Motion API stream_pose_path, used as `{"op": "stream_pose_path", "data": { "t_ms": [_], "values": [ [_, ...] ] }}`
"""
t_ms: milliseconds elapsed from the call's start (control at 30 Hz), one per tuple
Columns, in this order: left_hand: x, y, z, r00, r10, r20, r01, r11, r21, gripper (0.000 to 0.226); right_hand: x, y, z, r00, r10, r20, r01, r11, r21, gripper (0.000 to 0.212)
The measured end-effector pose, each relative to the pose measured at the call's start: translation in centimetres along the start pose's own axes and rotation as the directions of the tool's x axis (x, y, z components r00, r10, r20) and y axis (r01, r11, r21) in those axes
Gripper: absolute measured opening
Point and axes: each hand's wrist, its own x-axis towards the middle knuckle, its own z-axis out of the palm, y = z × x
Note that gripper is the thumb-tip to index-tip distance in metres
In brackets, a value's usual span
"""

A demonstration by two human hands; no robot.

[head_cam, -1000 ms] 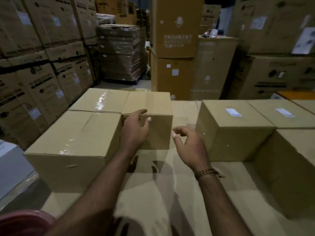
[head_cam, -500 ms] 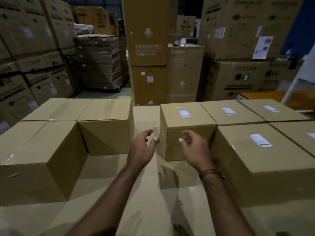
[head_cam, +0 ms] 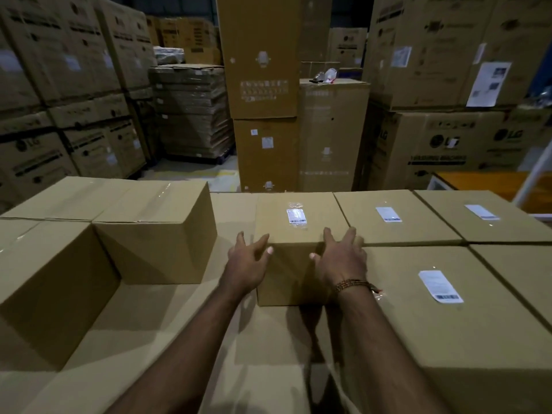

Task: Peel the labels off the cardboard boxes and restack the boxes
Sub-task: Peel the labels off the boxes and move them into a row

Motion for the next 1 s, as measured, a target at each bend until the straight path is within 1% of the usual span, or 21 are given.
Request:
{"op": "stream_pose_path", "data": {
  "t_ms": [67, 133, 200, 300, 367, 467, 533, 600, 633, 700, 767, 833, 867, 933, 1000],
  "values": [
    [0.4, -0.9, 0.3, 1.000, -0.001, 0.000, 0.001, 1.000, 0.015, 0.047, 0.5, -0.1, 1.1, 0.999, -0.036, -0.030, 0.034, 0.998, -0.060, 0.068],
    [0.5, -1.9, 0.6, 0.998, 0.008, -0.058, -0.011, 0.999, -0.038, 0.043, 0.7, -0.1, 2.1, 0.998, -0.043, -0.043, 0.040, 0.997, -0.073, 0.065],
    [0.5, -2.5, 0.8, 0.993, 0.016, -0.117, -0.022, 0.998, -0.050, 0.041, 0.9, 0.0, 2.4, 0.996, -0.048, -0.073, 0.043, 0.997, -0.062, 0.060],
    [0.1, -2.7, 0.8, 0.986, 0.019, -0.165, -0.022, 1.000, -0.015, 0.040, 1.2, 0.1, 2.2, 0.995, -0.056, -0.085, 0.056, 0.998, -0.002, 0.046],
    [-0.5, -2.6, 0.6, 0.978, 0.020, -0.206, -0.022, 1.000, -0.009, 0.039, 1.1, -0.2, 2.1, 0.995, -0.053, -0.084, 0.056, 0.998, 0.038, 0.044],
    [-1.5, -2.7, 0.5, 0.965, 0.012, -0.262, -0.022, 0.999, -0.035, 0.036, 0.3, -0.9, 1.9, 0.988, -0.039, -0.152, 0.058, 0.991, 0.118, 0.038],
    [-2.5, -2.7, 0.1, 0.955, -0.055, -0.290, 0.014, 0.990, -0.144, 0.034, -0.5, -1.3, 1.4, 0.981, 0.000, -0.195, 0.048, 0.970, 0.239, 0.032],
    [-3.7, -2.7, -0.4, 0.938, -0.165, -0.303, 0.046, 0.930, -0.364, 0.031, -1.2, -1.5, 0.9, 0.980, 0.023, -0.198, 0.041, 0.949, 0.314, 0.031],
    [-4.3, -2.8, -0.6, 0.926, -0.212, -0.312, 0.051, 0.889, -0.455, 0.029, -1.6, -1.5, 0.7, 0.980, 0.022, -0.199, 0.044, 0.945, 0.325, 0.034],
    [-5.8, -3.2, -0.9, 0.894, -0.284, -0.347, 0.063, 0.846, -0.530, 0.025, -2.5, -1.8, 0.5, 0.977, 0.019, -0.210, 0.057, 0.935, 0.349, 0.045],
    [-7.2, -3.6, -1.5, 0.835, -0.382, -0.397, 0.113, 0.824, -0.555, 0.025, -3.5, -2.2, 0.5, 0.975, 0.018, -0.222, 0.069, 0.923, 0.379, 0.058],
    [-8.0, -4.7, -2.4, 0.789, -0.438, -0.431, 0.181, 0.835, -0.519, 0.038, -4.8, -2.9, 0.8, 0.970, 0.031, -0.240, 0.063, 0.924, 0.376, 0.068],
    [-8.4, -5.4, -3.0, 0.787, -0.441, -0.431, 0.207, 0.847, -0.490, 0.045, -5.4, -3.4, 1.0, 0.970, 0.045, -0.239, 0.045, 0.932, 0.359, 0.072],
    [-9.1, -6.9, -4.4, 0.814, -0.412, -0.411, 0.224, 0.873, -0.433, 0.054, -6.9, -4.0, 1.5, 0.976, 0.091, -0.198, -0.018, 0.939, 0.343, 0.079],
    [-10.1, -8.1, -6.1, 0.850, -0.371, -0.373, 0.214, 0.892, -0.398, 0.050, -8.8, -4.4, 1.5, 0.983, 0.136, -0.124, -0.084, 0.931, 0.356, 0.085]
  ]
}}
